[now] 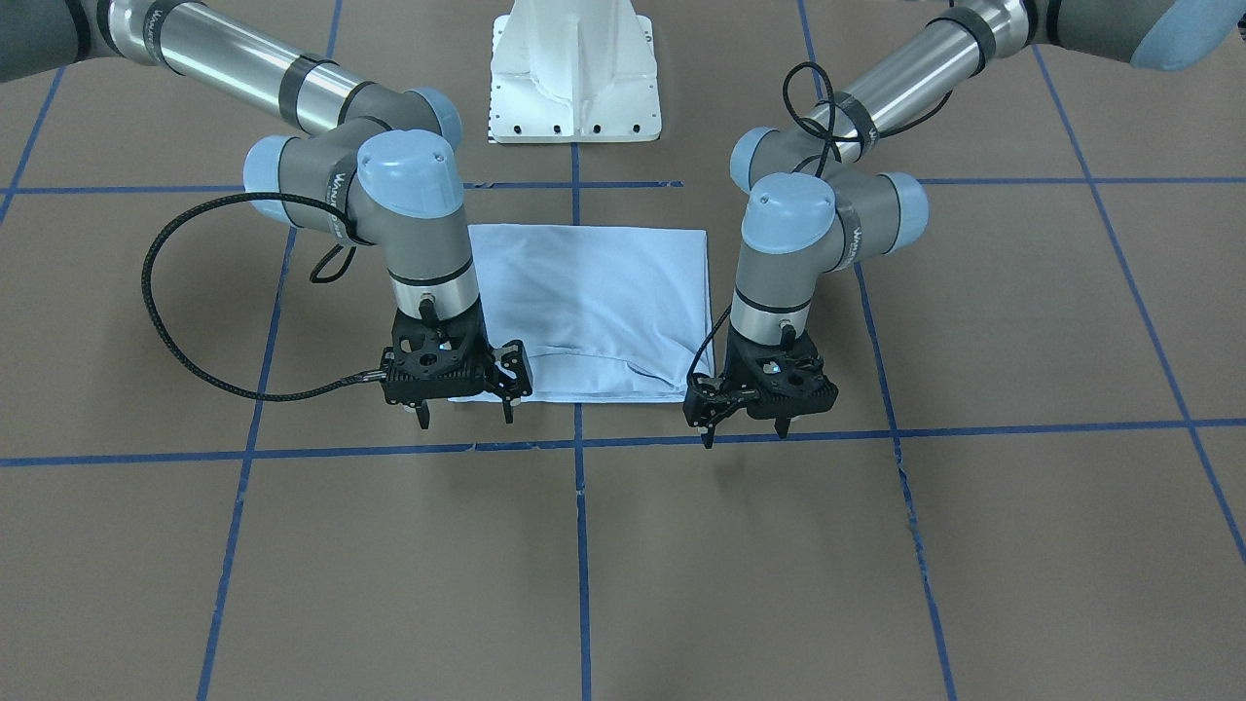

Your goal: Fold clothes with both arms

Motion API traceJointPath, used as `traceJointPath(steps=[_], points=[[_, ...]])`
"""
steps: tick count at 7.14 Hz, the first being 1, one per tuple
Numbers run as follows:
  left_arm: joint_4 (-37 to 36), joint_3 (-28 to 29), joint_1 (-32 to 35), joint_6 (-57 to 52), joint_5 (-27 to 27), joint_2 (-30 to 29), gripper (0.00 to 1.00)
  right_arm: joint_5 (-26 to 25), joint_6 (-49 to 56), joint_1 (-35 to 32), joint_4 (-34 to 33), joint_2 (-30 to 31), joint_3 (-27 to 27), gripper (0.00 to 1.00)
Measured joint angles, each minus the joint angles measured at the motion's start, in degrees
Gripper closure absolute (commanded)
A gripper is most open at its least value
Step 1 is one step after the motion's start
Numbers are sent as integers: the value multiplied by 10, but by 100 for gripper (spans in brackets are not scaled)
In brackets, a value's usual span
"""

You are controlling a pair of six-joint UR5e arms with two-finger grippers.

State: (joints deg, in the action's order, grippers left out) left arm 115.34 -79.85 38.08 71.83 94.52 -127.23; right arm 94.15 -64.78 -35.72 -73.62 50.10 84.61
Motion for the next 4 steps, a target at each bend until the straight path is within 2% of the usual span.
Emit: traceJointPath(steps=[1,2,3,4], points=[[9,-14,6,-1,22,6,0,-2,-20,15,29,3,0,1],[14,-29,9,-2,33,14,0,-6,-49,34,58,10,0,27],[15,-36,11,-2,38,19,0,-14,-76,52,93,27,0,45],[16,-39,11,-2,39,21,0,-21,-86,62,121,43,-1,45]])
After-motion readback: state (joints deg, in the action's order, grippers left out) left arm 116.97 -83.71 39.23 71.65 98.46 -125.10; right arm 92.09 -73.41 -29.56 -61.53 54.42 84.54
